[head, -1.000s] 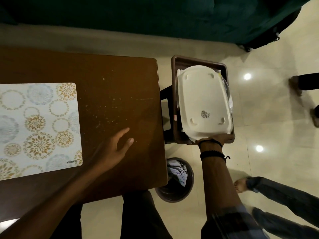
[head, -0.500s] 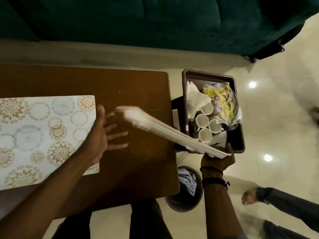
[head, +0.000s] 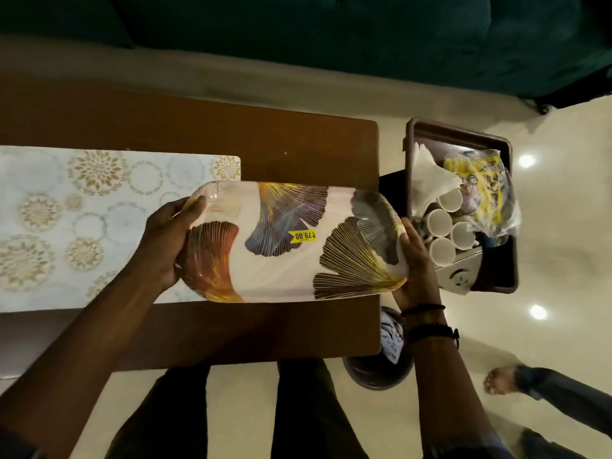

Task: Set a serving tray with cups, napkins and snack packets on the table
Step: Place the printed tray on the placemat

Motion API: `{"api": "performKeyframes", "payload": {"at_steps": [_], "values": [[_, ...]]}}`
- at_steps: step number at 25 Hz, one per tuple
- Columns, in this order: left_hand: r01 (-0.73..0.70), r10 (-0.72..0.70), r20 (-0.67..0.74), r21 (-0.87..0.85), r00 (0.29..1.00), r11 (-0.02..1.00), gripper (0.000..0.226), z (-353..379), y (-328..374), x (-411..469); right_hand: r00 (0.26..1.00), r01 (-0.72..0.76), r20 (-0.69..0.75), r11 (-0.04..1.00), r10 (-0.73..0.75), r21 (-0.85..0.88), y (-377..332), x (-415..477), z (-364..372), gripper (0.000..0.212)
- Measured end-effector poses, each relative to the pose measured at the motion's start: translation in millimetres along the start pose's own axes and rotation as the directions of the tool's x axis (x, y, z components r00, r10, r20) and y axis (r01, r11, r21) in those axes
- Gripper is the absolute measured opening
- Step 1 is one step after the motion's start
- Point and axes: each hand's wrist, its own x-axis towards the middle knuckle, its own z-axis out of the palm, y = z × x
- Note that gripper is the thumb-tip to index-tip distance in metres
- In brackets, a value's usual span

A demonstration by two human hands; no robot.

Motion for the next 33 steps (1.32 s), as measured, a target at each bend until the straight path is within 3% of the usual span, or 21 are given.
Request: {"api": "performKeyframes", "payload": {"at_steps": [3,8,11,13,15,18,24,30,33], "values": [[0.071,-0.074,-0.107,-0.034,0.991,0.997,0.023,-38.9,0.1,1.8,0.996,-0.073,0.046,0.988,0.080,-0.139,20.1,-3.1,26.9,0.052],[0.074,-0.066,0.065,-0.129,0.996,0.989,0.027,-107.2,-9.5,17.8,0.998,-0.013,0.047,0.954,0.028,-0.299,63.5,-9.9,78.9,0.044],[0.132,-0.137,-0.129,-0.049,0.982,0.990,0.037,-149.6,-19.4,28.5,0.999,0.014,0.050,0.896,0.010,-0.445,91.7,-12.9,117.9,0.041],[0.097,-0.090,-0.265,0.013,0.960,0.995,0.037,-179.3,-27.3,38.5,0.995,0.038,0.097,0.870,0.012,-0.491,105.9,-15.3,143.3,0.040],[0.046,-0.013,-0.328,0.092,0.944,0.995,0.035,-205.0,-30.4,48.9,0.994,0.027,0.101,0.847,0.032,-0.530,117.7,-14.7,165.3,0.043],[0.018,0.035,-0.387,0.132,0.922,0.991,0.033,-239.9,-24.7,66.2,0.996,-0.023,0.053,0.811,0.066,-0.585,139.3,-9.1,200.2,0.026],[-0.008,0.105,-0.323,0.287,0.941,0.958,0.052,-273.3,-15.5,95.5,0.995,-0.082,-0.017,0.752,0.094,-0.654,167.4,11.5,253.7,0.030],[-0.041,0.149,-0.295,0.343,0.944,0.939,0.054,-279.2,-11.3,104.2,0.994,-0.095,-0.106,0.686,0.027,-0.721,183.3,17.6,269.0,0.015],[-0.045,0.151,-0.271,0.360,0.951,0.932,0.054,-280.7,-16.7,105.5,0.991,-0.114,-0.128,0.653,0.025,-0.749,187.0,18.1,268.1,0.021]]}}
